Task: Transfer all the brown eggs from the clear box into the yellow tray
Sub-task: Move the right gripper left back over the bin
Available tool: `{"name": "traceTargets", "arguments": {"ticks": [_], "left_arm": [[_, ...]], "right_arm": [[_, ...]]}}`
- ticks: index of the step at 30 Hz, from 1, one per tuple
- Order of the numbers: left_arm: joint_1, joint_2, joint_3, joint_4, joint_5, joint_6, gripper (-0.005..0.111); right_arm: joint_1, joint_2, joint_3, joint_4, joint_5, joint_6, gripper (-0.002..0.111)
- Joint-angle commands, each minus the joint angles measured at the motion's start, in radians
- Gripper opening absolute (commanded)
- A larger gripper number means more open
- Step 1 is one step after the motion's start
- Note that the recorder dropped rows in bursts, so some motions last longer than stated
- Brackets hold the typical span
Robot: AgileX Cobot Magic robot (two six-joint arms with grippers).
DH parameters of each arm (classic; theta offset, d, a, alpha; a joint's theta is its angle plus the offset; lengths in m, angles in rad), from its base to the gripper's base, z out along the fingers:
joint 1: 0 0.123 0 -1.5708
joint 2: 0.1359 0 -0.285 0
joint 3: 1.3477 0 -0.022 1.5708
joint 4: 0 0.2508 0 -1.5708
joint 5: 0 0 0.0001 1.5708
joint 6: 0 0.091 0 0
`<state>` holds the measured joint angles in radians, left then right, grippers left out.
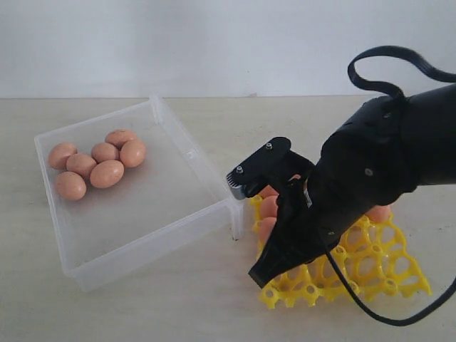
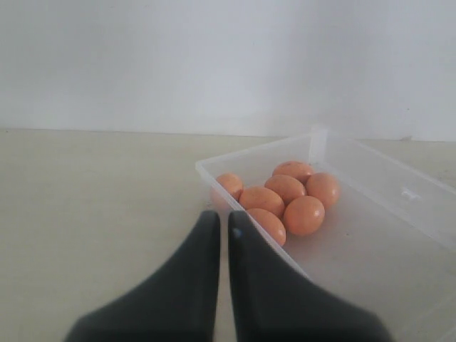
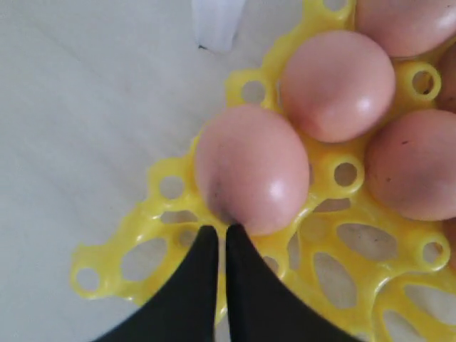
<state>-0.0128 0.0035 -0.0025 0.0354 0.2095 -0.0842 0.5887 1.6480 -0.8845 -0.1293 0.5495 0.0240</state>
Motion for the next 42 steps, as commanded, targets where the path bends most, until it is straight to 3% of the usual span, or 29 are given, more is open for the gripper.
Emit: {"name": "traceTargets", "arguments": {"ticks": [1, 10, 17, 23, 27, 29, 31, 34, 39, 42], "left_arm": [[0.002, -0.003, 0.003, 0.001, -0.002, -0.002, 0.004], [0.002, -0.003, 0.003, 0.001, -0.002, -0.002, 0.004], [0.002, -0.003, 0.003, 0.001, -0.002, -0.002, 0.004], [0.002, -0.003, 0.003, 0.001, -0.004, -0.002, 0.004], [0.002, -0.003, 0.003, 0.001, -0.004, -0.002, 0.004], [0.002, -0.003, 0.003, 0.001, -0.004, -0.002, 0.004], [0.002, -0.003, 0.003, 0.001, -0.004, -0.002, 0.004], [0.002, -0.003, 0.003, 0.001, -0.004, -0.002, 0.004], [0.002, -0.003, 0.003, 0.001, -0.002, -0.002, 0.004], [0.002, -0.003, 0.003, 0.001, -0.002, -0.002, 0.004]], "right_arm": [[0.0, 0.011, -0.003, -0.012, 0.005, 0.03, 0.0], [0.0, -0.129, -0.005, 0.044, 0.095, 0.012, 0.0], [0.002, -0.3, -0.005, 0.206, -0.131, -0.117, 0.0], [0.046, -0.328, -0.015, 0.651, -0.221, -0.689, 0.0], [0.148, -0.323, -0.015, 0.966, -0.197, -1.189, 0.0], [0.193, -0.301, -0.015, 1.098, -0.236, -1.33, 0.0], [0.213, -0.265, -0.026, 1.175, -0.282, -1.343, 0.0], [0.209, -0.17, -0.101, 1.215, -0.228, -1.199, 0.0], [0.209, 0.036, -0.339, 1.135, 0.044, -1.037, 0.0], [0.209, 0.152, -0.515, 1.015, 0.081, -0.864, 0.0]]}}
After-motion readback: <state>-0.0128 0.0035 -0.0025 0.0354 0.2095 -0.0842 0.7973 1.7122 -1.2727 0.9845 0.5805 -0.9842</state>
